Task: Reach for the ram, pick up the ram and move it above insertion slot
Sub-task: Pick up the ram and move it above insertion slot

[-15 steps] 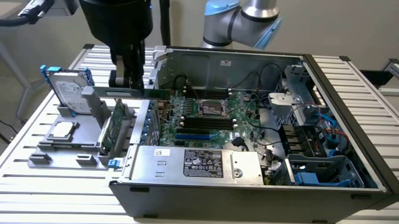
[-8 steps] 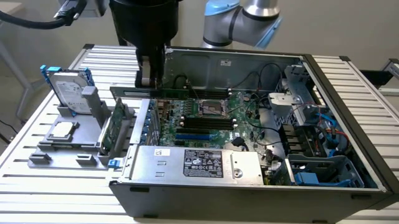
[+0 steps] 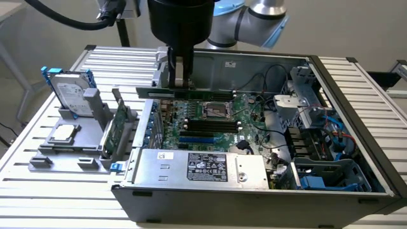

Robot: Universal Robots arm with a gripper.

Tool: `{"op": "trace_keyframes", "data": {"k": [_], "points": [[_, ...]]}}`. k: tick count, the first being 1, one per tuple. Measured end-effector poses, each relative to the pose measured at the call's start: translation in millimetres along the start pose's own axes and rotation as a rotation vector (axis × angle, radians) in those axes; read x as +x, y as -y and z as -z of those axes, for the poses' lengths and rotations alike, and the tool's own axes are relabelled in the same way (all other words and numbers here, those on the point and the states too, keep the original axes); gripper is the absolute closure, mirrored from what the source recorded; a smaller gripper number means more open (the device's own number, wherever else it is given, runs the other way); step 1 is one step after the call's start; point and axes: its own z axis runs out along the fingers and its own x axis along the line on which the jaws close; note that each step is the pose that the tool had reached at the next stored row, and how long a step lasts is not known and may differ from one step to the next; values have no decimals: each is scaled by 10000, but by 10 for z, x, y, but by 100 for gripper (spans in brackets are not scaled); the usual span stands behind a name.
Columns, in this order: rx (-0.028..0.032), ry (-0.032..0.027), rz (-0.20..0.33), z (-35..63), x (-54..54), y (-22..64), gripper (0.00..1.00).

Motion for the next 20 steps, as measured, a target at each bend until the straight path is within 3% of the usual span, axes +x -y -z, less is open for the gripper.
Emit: {"op": "trace_keyframes", "data": {"k": [7,20], "points": [[0,-1,0,-37,-164,238,86],[-1,-47,-1,-195,-648,551,86]]}}
